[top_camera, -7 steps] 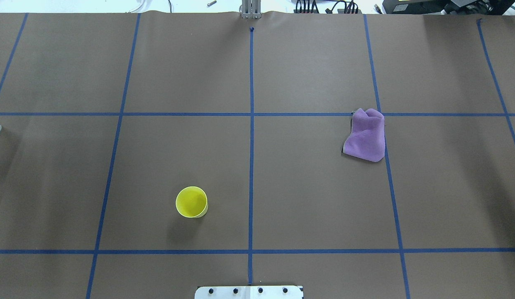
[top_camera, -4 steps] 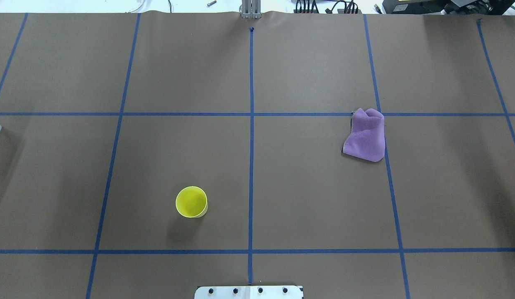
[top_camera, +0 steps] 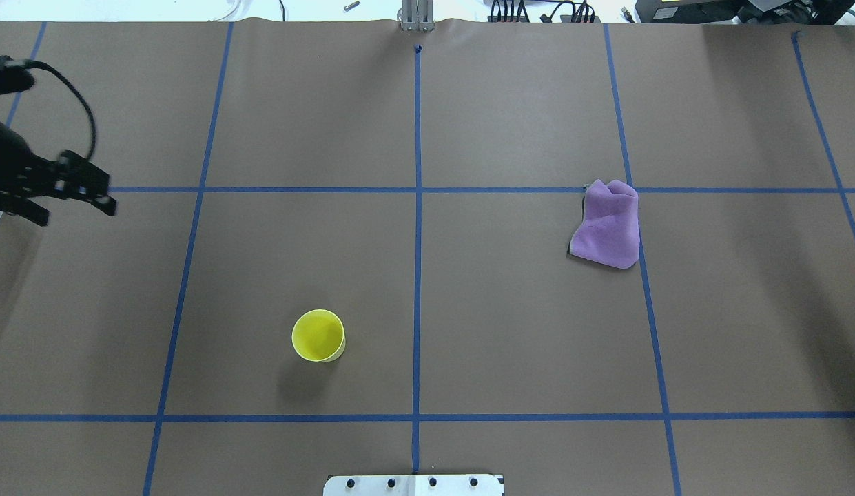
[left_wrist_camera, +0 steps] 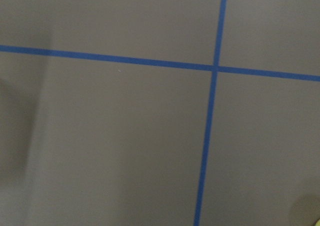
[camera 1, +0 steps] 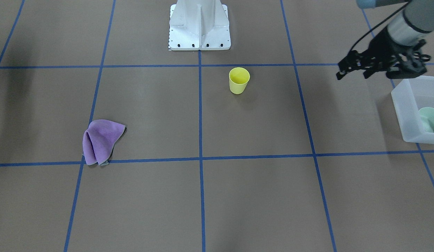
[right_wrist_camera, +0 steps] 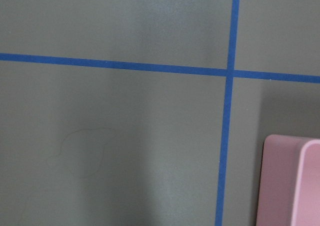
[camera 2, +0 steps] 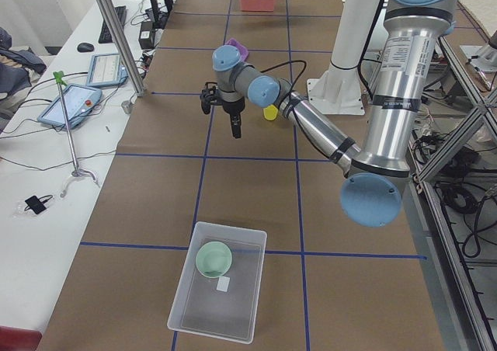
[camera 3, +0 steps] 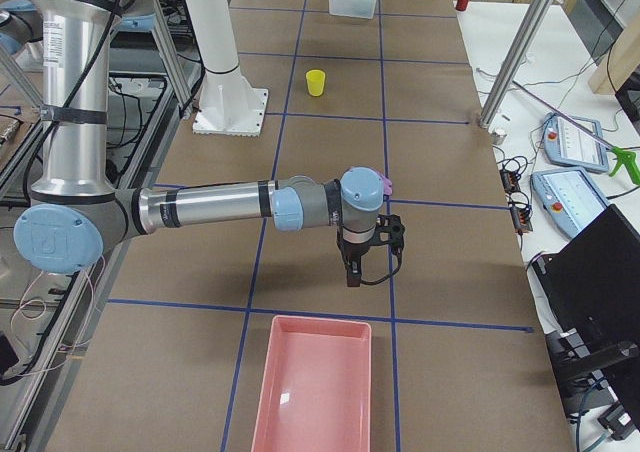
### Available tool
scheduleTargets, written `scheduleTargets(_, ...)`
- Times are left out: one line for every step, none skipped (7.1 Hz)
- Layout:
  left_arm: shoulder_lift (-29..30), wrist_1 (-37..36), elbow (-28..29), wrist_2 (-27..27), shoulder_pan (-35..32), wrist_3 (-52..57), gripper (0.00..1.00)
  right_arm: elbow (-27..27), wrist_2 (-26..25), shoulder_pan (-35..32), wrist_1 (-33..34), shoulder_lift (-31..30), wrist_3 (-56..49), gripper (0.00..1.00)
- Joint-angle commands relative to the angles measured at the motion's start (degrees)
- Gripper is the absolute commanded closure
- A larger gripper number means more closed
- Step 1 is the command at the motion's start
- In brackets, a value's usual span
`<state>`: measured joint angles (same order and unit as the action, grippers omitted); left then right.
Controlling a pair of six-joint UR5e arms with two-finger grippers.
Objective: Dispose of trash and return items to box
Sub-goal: 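Reach the left gripper to the yellow cup and grasp its rim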
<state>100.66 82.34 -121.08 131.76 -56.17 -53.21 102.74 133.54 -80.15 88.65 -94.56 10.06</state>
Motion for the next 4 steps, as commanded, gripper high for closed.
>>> scheduleTargets(7.3,1.2,0.0,-10.0,15.5,-15.6,0.03,0.5,0.0,2.4,-0.1,1.4,3.1,0.00)
scheduleTargets(9.1,1.2,0.9,-13.3,19.7,-18.1,0.03,0.5,0.0,4.1,-0.1,3.1,7.0,0.00)
scheduleTargets(11.3,1.3,3.5,-15.0,21.8,-18.9,0.03,0.6,0.0,5.6,-0.1,4.1,9.2,0.00)
scheduleTargets(12.4,1.5,5.5,-16.3,23.5,-19.8,0.03,0.8,0.0,6.1,-0.1,4.5,10.1,0.00)
